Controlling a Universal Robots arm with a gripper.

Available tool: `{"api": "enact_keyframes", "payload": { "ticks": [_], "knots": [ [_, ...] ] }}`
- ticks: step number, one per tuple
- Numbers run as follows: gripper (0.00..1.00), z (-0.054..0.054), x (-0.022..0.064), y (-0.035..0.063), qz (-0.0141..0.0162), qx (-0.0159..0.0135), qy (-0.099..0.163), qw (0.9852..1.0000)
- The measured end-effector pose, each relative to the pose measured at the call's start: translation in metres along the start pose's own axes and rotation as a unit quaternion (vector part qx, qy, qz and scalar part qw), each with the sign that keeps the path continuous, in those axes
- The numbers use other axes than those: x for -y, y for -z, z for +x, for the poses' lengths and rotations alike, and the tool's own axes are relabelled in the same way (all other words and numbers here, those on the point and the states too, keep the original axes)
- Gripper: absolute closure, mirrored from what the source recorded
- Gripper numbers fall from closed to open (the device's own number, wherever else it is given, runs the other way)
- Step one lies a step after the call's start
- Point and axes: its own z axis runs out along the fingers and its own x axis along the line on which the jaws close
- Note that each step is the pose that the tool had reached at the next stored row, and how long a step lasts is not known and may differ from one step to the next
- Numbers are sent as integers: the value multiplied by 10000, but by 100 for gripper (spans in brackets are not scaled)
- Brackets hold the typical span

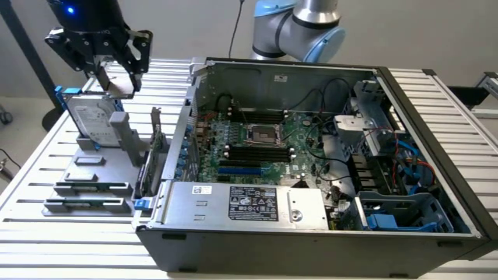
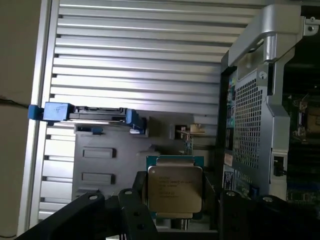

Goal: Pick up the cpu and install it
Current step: 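Pick up the cpu and move it towards the insertion slot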

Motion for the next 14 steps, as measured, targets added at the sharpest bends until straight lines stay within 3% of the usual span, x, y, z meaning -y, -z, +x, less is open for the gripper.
{"api": "enact_keyframes", "payload": {
  "ticks": [6,12,14],
  "knots": [
    [45,-274,10,24,-279,13,6,9996],
    [45,-547,19,48,-584,27,13,9983],
    [45,-638,23,53,-662,31,15,9978]
  ]
}}
